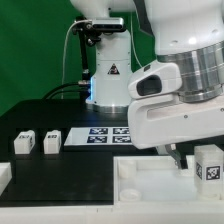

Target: Assemble one leg

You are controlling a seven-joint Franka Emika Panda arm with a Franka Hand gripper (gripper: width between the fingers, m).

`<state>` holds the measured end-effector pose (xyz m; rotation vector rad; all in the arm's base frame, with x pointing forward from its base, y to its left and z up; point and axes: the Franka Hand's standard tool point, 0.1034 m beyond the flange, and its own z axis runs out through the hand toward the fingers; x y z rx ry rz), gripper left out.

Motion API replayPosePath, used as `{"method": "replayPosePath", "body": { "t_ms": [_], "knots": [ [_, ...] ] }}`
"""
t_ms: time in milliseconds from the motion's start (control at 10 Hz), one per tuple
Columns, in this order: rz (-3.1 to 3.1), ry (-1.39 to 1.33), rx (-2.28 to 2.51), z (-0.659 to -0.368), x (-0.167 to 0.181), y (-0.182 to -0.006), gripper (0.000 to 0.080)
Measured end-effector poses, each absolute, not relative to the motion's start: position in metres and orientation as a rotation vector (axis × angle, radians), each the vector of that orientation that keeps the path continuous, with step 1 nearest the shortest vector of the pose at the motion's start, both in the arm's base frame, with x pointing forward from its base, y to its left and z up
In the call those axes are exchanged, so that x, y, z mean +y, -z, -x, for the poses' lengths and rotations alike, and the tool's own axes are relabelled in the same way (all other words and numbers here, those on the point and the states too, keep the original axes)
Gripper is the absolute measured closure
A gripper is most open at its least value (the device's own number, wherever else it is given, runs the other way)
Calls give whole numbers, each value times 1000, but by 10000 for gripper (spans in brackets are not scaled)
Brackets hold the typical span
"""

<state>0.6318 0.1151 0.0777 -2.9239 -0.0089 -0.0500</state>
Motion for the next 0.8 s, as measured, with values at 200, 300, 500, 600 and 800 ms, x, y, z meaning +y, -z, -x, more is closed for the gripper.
{"method": "replayPosePath", "body": {
  "t_ms": [200,300,500,600,800],
  "knots": [
    [2919,43,49,-630,116,-76,279],
    [2908,34,149,-631,117,-76,279],
    [2874,2,455,-631,114,-77,474],
    [2847,-13,591,-632,113,-77,474],
    [2786,-41,834,-632,110,-76,481]
  ]
}}
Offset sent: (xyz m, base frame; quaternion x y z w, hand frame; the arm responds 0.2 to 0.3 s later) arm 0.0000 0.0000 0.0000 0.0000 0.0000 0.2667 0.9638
